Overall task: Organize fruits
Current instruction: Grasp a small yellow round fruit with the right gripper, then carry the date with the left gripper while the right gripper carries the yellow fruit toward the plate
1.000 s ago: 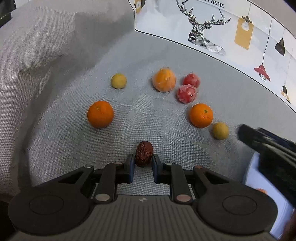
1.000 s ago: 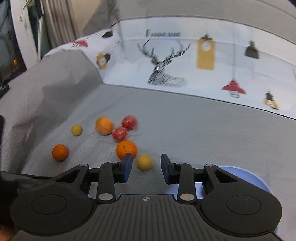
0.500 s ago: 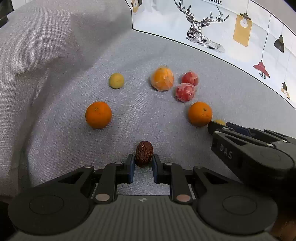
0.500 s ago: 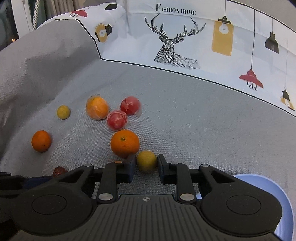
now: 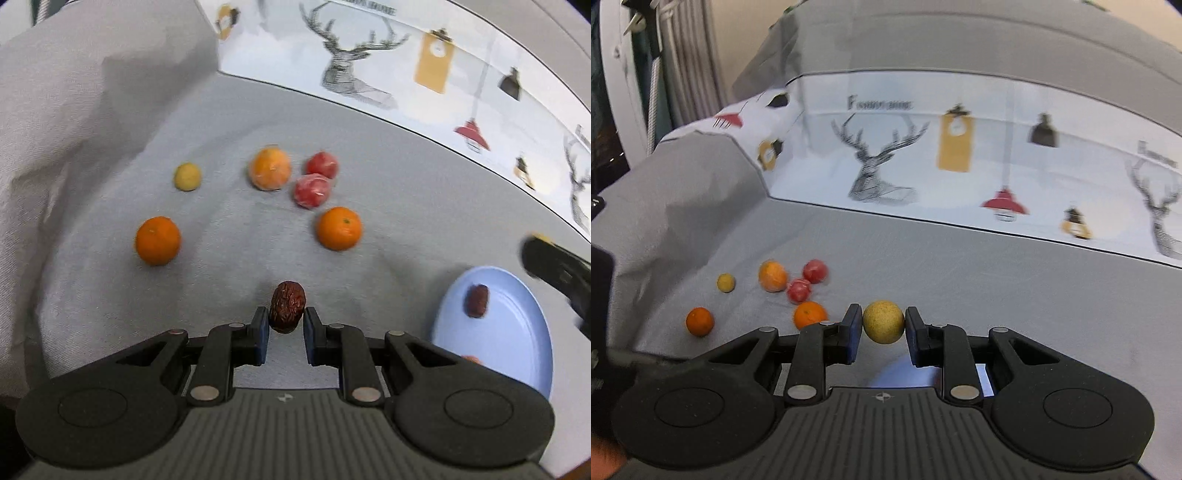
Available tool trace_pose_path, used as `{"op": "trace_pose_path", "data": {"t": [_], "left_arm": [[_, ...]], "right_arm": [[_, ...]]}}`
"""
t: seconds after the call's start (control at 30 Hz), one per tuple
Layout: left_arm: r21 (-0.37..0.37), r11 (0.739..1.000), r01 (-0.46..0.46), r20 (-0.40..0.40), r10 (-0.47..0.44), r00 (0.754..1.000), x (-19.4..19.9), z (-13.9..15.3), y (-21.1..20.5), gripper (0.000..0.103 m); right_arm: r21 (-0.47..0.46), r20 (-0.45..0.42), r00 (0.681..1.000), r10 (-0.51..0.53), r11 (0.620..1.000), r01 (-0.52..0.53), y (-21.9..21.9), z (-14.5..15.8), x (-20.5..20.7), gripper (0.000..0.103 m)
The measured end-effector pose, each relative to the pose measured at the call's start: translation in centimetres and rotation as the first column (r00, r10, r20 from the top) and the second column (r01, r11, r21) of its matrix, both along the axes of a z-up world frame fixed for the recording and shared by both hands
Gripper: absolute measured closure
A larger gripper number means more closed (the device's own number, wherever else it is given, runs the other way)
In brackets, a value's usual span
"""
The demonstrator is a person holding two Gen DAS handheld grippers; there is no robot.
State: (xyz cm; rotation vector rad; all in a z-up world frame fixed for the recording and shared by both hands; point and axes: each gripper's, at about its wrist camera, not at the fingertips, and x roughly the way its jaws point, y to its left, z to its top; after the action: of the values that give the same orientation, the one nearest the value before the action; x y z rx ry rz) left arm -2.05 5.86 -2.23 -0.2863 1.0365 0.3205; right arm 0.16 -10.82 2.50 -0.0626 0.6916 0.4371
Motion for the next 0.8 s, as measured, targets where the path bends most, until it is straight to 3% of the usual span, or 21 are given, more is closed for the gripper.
{"op": "trace_pose_path", "data": {"t": [0.27,0.5,0.63,0.7,0.8], "left_arm": [[0.007,0.996,0.084,0.011,-0.084,0.996,-0.4,0.4,-1.3,0.081],[0.057,0.988,0.144,0.024,-0.145,0.989,-0.5,0.5,-2.3,0.084],[0.066,0.986,0.155,0.014,-0.156,0.988,-0.4,0.1,-2.5,0.088],[0.026,0.990,0.137,-0.005,-0.137,0.991,-0.1,-0.6,-1.8,0.088],[-0.100,0.994,0.036,-0.024,-0.038,0.999,0.4,-1.4,0.9,0.088]], "right_arm": [[-0.005,0.016,0.993,-0.113,0.994,0.113,-5.7,-0.5,-4.6,0.076],[0.051,0.023,0.981,-0.191,0.981,0.190,-8.1,-2.8,-5.5,0.076],[0.072,0.031,0.982,-0.185,0.981,0.183,-8.8,-4.0,-5.8,0.076],[0.076,0.015,0.981,-0.195,0.978,0.194,-9.2,-4.8,-5.6,0.076],[0.083,0.006,0.979,-0.202,0.976,0.201,-9.5,-5.2,-5.2,0.076]]}}
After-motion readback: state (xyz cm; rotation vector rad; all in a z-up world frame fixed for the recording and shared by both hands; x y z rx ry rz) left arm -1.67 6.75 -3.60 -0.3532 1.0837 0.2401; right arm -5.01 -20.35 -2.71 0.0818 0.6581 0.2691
